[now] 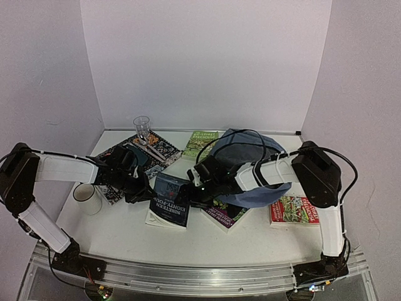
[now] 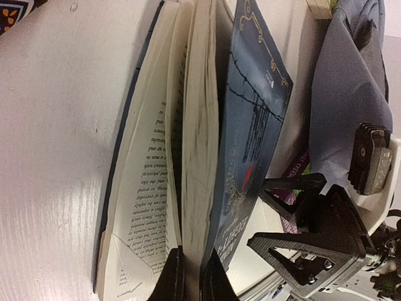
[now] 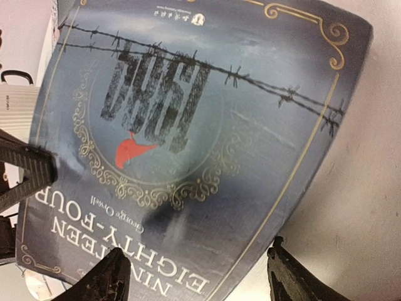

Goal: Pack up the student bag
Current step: Pick up the book at the center of the board, then pass from the left arm to the right

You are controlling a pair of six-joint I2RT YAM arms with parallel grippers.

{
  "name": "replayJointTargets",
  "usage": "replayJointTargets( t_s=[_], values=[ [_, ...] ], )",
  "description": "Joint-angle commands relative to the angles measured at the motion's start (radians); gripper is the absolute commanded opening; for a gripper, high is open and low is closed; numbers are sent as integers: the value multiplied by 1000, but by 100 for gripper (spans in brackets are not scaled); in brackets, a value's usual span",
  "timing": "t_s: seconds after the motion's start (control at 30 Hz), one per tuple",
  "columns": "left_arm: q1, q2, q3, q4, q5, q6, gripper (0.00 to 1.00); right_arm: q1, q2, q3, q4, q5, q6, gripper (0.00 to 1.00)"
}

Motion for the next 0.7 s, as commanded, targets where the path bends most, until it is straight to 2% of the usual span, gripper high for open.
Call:
replayJointTargets(
  t_s=[0.0, 0.13, 0.3, 0.4, 0.67],
  values=[
    [4, -76, 48, 25, -6, 17, 0, -6, -93, -67, 46, -31, 55, 78],
    [23, -127, 38, 65, 19, 0, 0, -18, -123, -99, 92, -38, 81, 85],
    [58, -206, -47, 275, 127, -104, 0, -34, -139, -146, 207, -91, 147, 92],
    [61, -225, -82, 365, 167, -146, 0, -41, -133, -166, 295, -129, 185, 93],
    [62, -262, -94, 423, 213, -139, 0, -60, -81, -149, 482, -206, 272, 94]
  ],
)
